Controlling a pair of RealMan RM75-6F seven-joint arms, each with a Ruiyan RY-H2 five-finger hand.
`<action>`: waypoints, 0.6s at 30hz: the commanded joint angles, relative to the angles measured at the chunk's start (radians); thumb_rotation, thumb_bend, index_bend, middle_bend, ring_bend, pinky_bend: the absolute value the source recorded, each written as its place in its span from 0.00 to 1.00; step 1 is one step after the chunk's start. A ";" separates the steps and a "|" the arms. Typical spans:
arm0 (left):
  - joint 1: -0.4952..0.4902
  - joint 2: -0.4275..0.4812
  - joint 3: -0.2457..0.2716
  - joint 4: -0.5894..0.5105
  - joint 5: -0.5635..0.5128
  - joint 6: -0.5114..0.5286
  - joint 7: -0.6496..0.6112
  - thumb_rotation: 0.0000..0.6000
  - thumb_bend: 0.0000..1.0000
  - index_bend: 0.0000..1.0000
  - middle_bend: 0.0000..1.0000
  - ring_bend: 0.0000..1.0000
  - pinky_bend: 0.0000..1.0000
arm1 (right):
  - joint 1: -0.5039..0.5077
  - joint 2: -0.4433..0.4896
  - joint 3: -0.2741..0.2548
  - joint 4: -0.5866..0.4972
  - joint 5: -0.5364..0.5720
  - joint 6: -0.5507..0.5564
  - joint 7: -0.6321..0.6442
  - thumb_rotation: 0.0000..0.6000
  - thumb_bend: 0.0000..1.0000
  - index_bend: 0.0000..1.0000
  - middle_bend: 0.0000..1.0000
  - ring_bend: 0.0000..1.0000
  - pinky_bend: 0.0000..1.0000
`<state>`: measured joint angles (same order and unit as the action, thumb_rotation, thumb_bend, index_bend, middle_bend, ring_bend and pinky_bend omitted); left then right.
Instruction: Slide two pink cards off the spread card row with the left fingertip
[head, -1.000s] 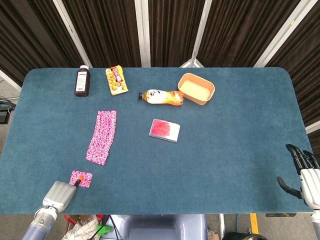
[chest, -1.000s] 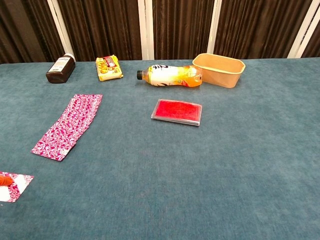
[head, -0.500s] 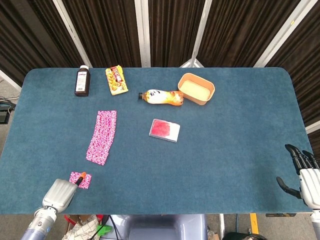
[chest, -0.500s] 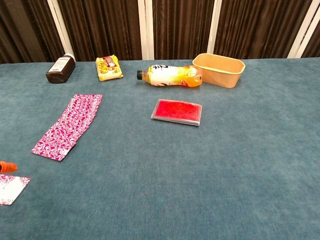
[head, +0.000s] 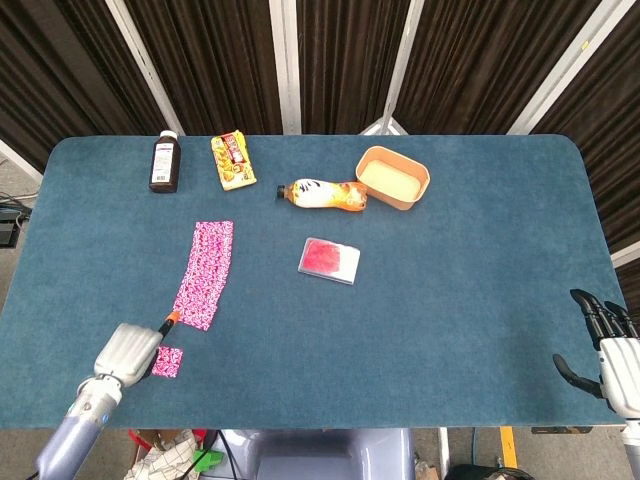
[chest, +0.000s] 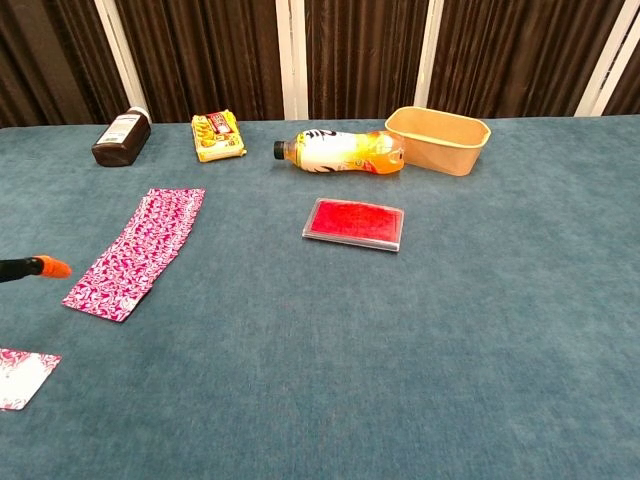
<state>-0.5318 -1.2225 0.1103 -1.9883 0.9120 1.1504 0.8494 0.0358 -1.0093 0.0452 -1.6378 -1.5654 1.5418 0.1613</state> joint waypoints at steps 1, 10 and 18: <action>-0.066 -0.042 -0.049 0.068 -0.090 -0.081 0.010 1.00 0.93 0.08 0.87 0.77 0.71 | 0.001 0.000 0.001 0.001 0.002 -0.002 0.001 1.00 0.31 0.00 0.13 0.22 0.14; -0.130 -0.106 -0.059 0.129 -0.179 -0.133 0.052 1.00 0.93 0.08 0.87 0.77 0.71 | 0.001 0.000 0.002 0.003 0.005 -0.003 0.004 1.00 0.31 0.00 0.13 0.22 0.14; -0.143 -0.128 -0.040 0.131 -0.194 -0.117 0.067 1.00 0.93 0.08 0.87 0.77 0.71 | 0.000 0.001 0.002 0.003 0.004 -0.002 0.008 1.00 0.31 0.00 0.13 0.22 0.14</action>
<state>-0.6739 -1.3495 0.0702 -1.8567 0.7188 1.0329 0.9164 0.0360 -1.0086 0.0472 -1.6349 -1.5620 1.5403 0.1696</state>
